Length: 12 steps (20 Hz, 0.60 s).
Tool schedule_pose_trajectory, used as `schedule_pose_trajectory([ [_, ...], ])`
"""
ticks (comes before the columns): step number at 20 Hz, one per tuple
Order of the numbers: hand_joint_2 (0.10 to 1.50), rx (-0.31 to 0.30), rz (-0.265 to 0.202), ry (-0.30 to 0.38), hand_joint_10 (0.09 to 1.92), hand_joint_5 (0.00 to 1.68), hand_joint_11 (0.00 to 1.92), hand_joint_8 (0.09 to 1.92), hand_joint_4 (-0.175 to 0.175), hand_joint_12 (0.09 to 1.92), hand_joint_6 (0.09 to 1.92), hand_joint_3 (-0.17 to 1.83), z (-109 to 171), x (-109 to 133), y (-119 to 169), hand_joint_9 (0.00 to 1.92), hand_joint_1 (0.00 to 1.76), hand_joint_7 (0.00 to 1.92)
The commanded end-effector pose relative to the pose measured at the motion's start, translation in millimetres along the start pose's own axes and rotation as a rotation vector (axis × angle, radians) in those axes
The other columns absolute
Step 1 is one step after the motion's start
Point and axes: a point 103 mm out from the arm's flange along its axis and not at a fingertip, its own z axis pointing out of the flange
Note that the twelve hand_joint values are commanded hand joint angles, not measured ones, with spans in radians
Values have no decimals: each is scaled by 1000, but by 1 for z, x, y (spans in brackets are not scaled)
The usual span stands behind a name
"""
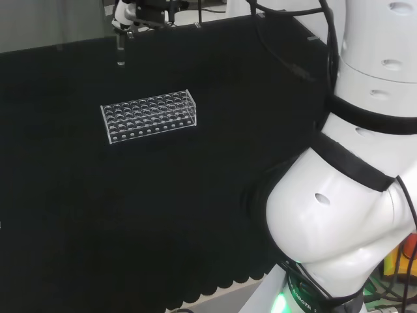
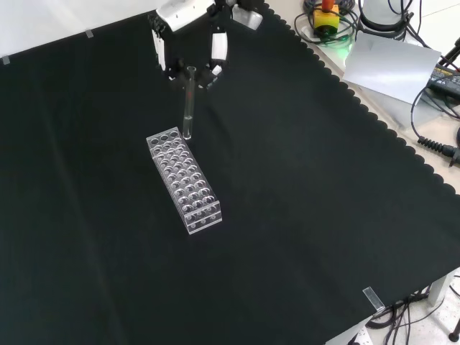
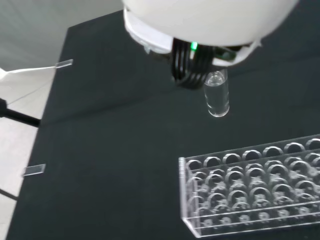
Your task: Shake the test tube.
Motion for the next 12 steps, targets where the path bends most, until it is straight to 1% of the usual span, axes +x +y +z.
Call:
schedule_pose_trajectory([
  [1,551,-50,162,-43,627,1294,1246,673,-175,870,632,780,-17,-78,-10,1329,1438,1357],
  [3,551,-70,220,-69,628,1294,1246,674,-175,869,633,780,-24,-106,-11,1329,1438,1357],
  [6,551,-97,289,-104,628,1294,1246,674,-175,869,633,780,-35,-139,-14,1329,1438,1356],
  [9,551,-118,330,-129,628,1294,1246,674,-175,869,633,780,-45,-164,-17,1329,1438,1356],
  [12,551,-127,356,-100,628,1294,1246,674,-175,869,633,780,-53,-182,-22,1329,1438,1356],
])
